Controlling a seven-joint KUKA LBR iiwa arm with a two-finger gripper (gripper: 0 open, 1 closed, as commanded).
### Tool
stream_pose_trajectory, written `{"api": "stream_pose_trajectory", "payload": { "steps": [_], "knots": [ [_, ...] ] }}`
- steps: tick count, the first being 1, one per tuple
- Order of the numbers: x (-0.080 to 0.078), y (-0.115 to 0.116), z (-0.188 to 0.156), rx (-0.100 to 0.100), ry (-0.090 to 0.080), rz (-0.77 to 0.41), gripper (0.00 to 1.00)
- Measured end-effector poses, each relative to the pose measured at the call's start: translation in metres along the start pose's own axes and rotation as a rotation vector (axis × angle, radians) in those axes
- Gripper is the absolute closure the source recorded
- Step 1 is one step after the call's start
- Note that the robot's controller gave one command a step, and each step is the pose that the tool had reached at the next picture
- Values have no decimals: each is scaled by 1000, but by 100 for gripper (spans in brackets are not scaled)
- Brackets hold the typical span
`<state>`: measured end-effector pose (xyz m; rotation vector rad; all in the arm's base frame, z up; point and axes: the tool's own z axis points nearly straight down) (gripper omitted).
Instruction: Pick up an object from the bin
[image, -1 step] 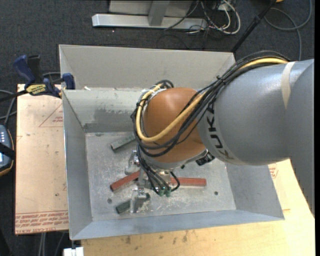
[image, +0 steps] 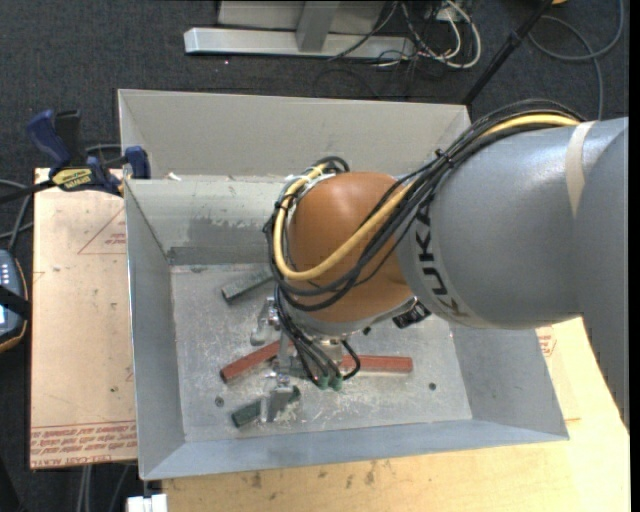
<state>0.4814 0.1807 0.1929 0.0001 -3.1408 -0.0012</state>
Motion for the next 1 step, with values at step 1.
{"api": "stream_pose_trajectory", "payload": {
  "steps": [1],
  "knots": [
    [-12,-6,117,-4,-7,62,100]
  ]
}}
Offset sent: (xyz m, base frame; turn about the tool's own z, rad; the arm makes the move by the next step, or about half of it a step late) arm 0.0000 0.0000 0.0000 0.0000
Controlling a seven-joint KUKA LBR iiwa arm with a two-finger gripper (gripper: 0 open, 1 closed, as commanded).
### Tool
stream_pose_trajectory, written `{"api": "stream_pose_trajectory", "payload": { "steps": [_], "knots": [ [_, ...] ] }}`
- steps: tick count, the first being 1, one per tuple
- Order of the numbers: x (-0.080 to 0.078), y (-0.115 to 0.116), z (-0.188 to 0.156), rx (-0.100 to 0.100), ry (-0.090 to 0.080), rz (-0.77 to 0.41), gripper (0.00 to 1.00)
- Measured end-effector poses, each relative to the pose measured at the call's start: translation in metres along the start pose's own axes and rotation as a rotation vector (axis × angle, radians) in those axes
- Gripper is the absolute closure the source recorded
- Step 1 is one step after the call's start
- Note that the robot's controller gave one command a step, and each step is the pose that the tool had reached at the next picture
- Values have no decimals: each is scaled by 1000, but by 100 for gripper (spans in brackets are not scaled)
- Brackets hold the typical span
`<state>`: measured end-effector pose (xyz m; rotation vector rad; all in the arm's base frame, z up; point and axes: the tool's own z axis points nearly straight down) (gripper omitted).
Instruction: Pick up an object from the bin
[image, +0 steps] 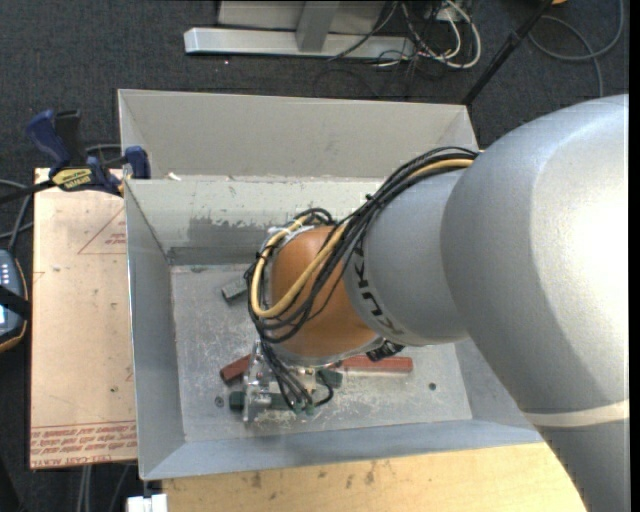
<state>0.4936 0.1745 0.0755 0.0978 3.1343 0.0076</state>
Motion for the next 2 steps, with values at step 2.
{"api": "stream_pose_trajectory", "payload": {
  "steps": [2],
  "knots": [
    [-4,5,-183,0,-4,3,100]
  ]
}}
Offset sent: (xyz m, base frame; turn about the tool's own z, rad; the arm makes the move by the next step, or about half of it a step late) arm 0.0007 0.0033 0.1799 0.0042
